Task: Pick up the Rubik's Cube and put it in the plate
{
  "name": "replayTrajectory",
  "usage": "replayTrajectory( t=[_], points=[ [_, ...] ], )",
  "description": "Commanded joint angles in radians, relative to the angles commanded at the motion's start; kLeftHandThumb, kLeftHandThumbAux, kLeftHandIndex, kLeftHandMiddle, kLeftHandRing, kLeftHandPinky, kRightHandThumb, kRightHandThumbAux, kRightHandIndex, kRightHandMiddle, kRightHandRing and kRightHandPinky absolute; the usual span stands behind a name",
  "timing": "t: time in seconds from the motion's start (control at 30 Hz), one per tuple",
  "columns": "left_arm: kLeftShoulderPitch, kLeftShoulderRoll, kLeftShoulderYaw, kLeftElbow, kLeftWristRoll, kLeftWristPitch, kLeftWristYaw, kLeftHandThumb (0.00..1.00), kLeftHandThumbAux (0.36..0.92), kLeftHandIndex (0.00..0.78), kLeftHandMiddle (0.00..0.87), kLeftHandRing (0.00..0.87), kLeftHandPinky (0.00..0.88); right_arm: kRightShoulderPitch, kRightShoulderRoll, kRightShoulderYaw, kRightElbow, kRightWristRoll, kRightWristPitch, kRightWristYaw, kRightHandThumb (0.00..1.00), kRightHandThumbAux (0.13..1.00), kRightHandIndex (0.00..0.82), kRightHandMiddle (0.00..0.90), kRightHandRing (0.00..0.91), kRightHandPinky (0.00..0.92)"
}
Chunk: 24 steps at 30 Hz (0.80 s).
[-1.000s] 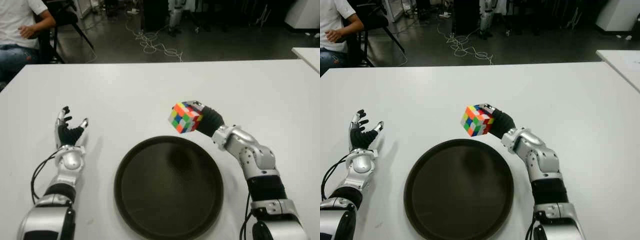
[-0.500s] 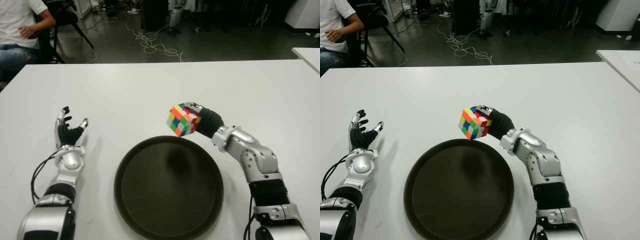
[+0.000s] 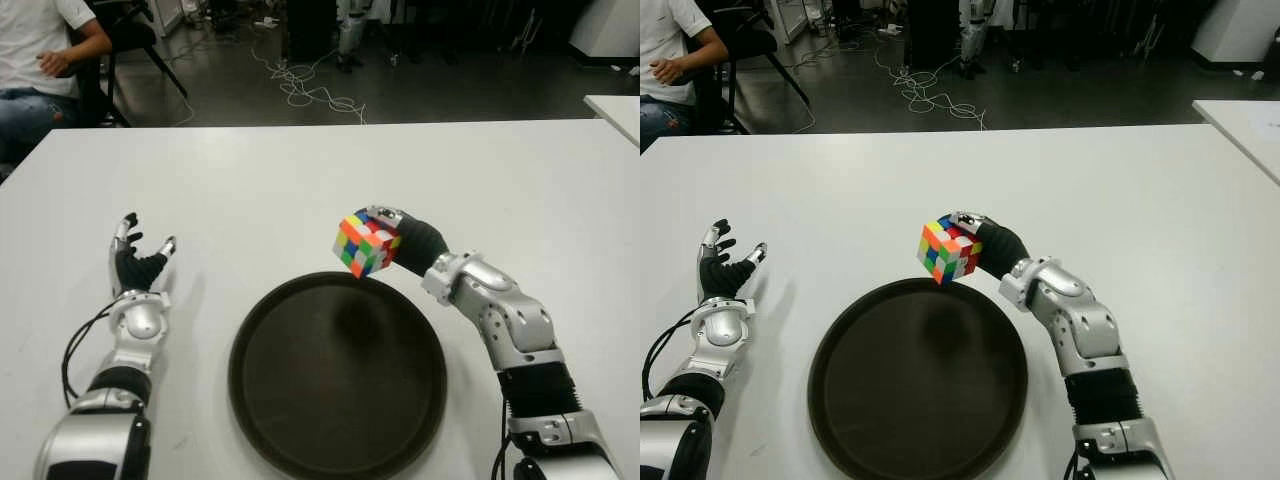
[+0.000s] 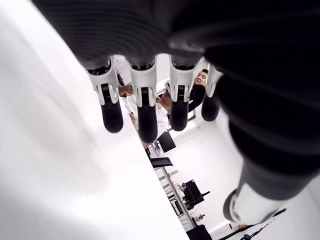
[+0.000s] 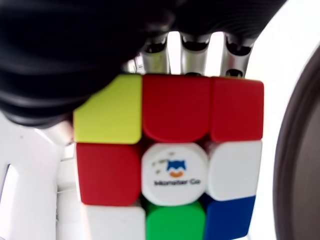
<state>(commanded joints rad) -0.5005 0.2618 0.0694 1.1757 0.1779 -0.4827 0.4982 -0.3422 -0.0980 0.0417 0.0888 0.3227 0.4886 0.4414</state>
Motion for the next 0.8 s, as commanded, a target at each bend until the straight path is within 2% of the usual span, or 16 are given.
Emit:
replayTrajectory(
  t=[0.2,0.47,0.8],
  points=[
    [-0.001,0.003,-0.004,0.003,0.007,0.001,0.008,0.069,0.742,0.141,0.165,0.173,0.171,0.019,-0.007,0.023,-0.017,-0.045,-0.056,0.004,0.711,0.714,0.439,0.790,0.796,0.801],
    [0.000,0.005,-0.010,0.000,0.013,-0.001,0.011,0.059,0.731,0.123,0.162,0.168,0.155,0.037,-0.034,0.081,-0.020,-0.114,-0.167,0.042,0.709,0.714,0.441,0.815,0.806,0.805],
    [0.002,0.003,-0.007,-0.002,0.009,-0.003,0.009,0.077,0.738,0.121,0.164,0.166,0.158,0.036,-0.066,0.096,-0.028,-0.069,-0.171,0.169,0.708,0.716,0.441,0.815,0.807,0.801]
  ],
)
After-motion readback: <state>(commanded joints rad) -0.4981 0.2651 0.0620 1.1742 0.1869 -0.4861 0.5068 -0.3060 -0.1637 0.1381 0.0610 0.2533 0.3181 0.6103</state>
